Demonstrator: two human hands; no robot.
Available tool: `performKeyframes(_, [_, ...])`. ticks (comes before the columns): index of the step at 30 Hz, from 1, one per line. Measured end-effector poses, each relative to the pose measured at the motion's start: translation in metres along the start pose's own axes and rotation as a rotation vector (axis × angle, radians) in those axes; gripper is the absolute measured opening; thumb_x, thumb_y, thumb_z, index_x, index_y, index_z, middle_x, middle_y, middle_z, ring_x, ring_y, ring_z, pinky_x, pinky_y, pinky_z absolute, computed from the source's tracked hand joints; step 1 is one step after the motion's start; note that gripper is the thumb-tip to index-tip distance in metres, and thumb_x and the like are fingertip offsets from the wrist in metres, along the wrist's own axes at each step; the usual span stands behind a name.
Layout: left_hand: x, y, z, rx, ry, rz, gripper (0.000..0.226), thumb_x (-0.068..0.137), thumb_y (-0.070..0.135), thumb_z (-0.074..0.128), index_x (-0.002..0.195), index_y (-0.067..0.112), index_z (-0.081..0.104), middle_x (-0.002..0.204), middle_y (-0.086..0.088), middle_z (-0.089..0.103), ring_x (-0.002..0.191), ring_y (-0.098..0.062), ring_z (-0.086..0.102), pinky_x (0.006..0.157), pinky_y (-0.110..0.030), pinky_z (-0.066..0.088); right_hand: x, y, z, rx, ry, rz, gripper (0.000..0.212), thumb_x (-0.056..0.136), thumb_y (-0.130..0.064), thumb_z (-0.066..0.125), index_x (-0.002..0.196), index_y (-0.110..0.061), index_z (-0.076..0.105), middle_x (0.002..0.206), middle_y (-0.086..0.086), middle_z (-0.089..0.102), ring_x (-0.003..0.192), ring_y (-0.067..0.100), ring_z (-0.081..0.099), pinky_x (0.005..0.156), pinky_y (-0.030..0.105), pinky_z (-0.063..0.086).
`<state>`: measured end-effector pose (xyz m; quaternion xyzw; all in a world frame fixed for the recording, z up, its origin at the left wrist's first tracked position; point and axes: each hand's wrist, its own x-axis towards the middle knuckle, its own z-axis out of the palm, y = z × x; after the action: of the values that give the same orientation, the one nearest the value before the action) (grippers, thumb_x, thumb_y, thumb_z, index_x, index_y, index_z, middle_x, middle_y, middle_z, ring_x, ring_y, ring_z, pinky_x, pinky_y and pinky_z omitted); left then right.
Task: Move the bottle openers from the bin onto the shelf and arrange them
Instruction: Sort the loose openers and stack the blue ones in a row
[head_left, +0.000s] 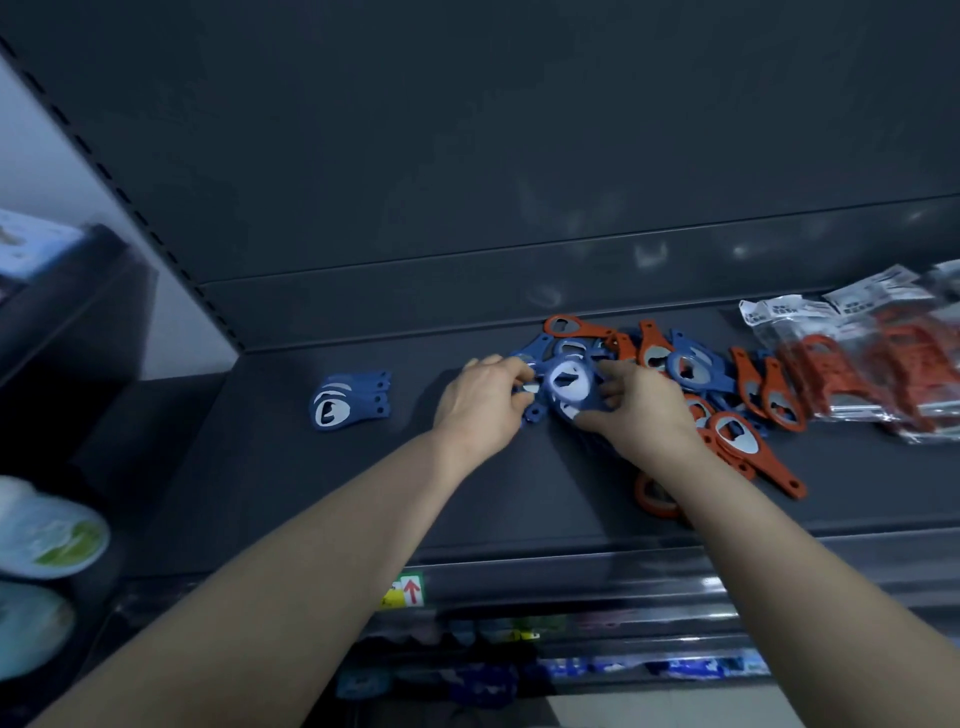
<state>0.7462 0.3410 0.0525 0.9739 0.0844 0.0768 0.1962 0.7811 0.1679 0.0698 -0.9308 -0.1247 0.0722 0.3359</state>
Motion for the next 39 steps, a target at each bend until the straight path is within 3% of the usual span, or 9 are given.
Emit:
performKeyframes(3, [0.007,0.012,-0.001,0.009,-0.101,0.075,0.038,0.094,0.026,0.056,0.132,0.028,0.053,0.131,0.005,0.055,0.12,-0.02,0.043,0.1,-0.036,0.04,-0.005,0.006,-0.016,-0.025,0.141,-0.004,0.013,0.082,-0.023,0.071,0.087,-0.019,0.06,0.089,0.007,0.066,0.094,0.032,0.06,0.065,0.029,0.034])
performKeyframes(4, [0.009,0.017,-0.002,0.02,-0.167,0.125,0.042,0.095,0.028,0.056,0.136,0.029,0.049,0.137,0.007,0.051,0.125,-0.019,0.039,0.104,-0.038,0.037,-0.005,0.008,-0.021,-0.07,0.136,-0.005,0.018,0.084,-0.023,0.068,0.078,-0.021,0.051,0.086,0.008,0.063,0.093,0.034,0.059,0.065,0.03,0.031])
performKeyframes(9, [0.018,0.04,-0.001,0.262,-0.39,0.301,0.052,0.092,0.035,0.059,0.141,0.033,0.042,0.138,0.008,0.047,0.127,-0.021,0.032,0.101,-0.042,0.03,0.0,0.015,-0.033,-0.204,0.007,-0.083,0.019,0.097,-0.017,0.048,0.105,-0.006,0.061,0.097,0.018,0.057,0.096,0.036,0.054,0.065,0.031,0.033])
performKeyframes(14, [0.019,0.04,-0.003,0.245,-0.333,0.251,0.046,0.078,0.04,0.074,0.118,0.03,0.056,0.114,0.007,0.053,0.111,-0.016,0.038,0.09,-0.035,0.031,-0.003,0.02,-0.029,-0.146,0.023,-0.02,0.019,0.098,-0.024,0.041,0.114,-0.015,0.046,0.097,0.007,0.062,0.088,0.031,0.057,0.068,0.037,0.044])
performKeyframes(19, [0.0,0.014,-0.013,-0.367,-0.104,-0.115,0.009,0.079,0.015,0.074,0.084,0.022,0.07,0.068,0.012,0.064,0.059,-0.003,0.058,0.056,-0.021,0.047,-0.006,0.006,-0.017,-0.105,0.09,-0.106,0.026,0.096,-0.025,0.044,0.118,-0.014,0.052,0.121,0.01,0.052,0.115,0.031,0.047,0.088,0.04,0.042])
performKeyframes(24, [-0.033,-0.06,-0.051,-0.466,0.077,-0.266,0.013,0.08,0.009,0.074,0.078,0.02,0.068,0.062,0.004,0.064,0.053,-0.001,0.055,0.06,-0.023,0.044,-0.006,-0.038,0.018,-0.087,-0.024,-0.234,0.029,0.091,-0.018,0.051,0.119,-0.025,0.055,0.125,0.004,0.06,0.115,0.029,0.054,0.084,0.036,0.043])
performKeyframes(31, [-0.075,-0.15,-0.088,-0.321,0.027,-0.446,0.019,0.072,0.013,0.079,0.087,0.02,0.069,0.086,0.005,0.068,0.081,-0.011,0.063,0.078,-0.022,0.047,-0.021,-0.103,0.094,-0.168,-0.299,-0.412,0.033,0.091,-0.012,0.046,0.12,-0.028,0.045,0.119,0.005,0.051,0.112,0.029,0.052,0.09,0.037,0.041])
performKeyframes(34, [-0.077,-0.169,-0.083,-0.135,-0.049,-0.305,0.042,0.065,0.022,0.086,0.103,0.023,0.069,0.095,0.008,0.062,0.088,-0.009,0.06,0.078,-0.018,0.043,-0.023,-0.11,0.112,-0.264,-0.363,-0.443,0.029,0.096,-0.025,0.05,0.124,-0.029,0.046,0.118,0.002,0.047,0.113,0.026,0.051,0.092,0.038,0.04])
performKeyframes(39, [-0.063,-0.183,-0.08,-0.026,-0.001,-0.057,0.051,0.072,0.027,0.081,0.121,0.021,0.067,0.116,0.002,0.059,0.11,-0.018,0.048,0.098,-0.031,0.041,-0.019,-0.118,0.115,-0.422,-0.348,-0.557,0.032,0.083,-0.038,0.065,0.114,-0.036,0.059,0.112,-0.007,0.054,0.111,0.02,0.051,0.091,0.035,0.041])
